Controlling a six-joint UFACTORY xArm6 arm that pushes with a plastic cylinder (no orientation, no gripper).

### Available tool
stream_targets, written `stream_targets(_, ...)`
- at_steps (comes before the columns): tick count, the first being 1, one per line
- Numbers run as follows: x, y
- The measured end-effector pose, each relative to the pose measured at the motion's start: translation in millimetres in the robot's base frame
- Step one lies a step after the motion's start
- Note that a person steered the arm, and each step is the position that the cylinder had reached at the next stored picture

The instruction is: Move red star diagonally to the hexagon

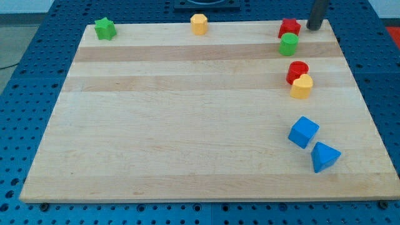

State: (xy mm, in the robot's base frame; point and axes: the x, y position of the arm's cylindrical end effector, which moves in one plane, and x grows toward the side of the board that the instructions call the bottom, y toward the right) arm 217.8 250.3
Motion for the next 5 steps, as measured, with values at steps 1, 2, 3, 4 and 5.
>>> stream_targets(1,0.0,-24.4)
stream_targets(2,0.0,-51.9)
stream_targets(3,0.0,-61.8)
stream_targets(4,0.0,-61.2)
stream_targets(5,0.0,-46.8)
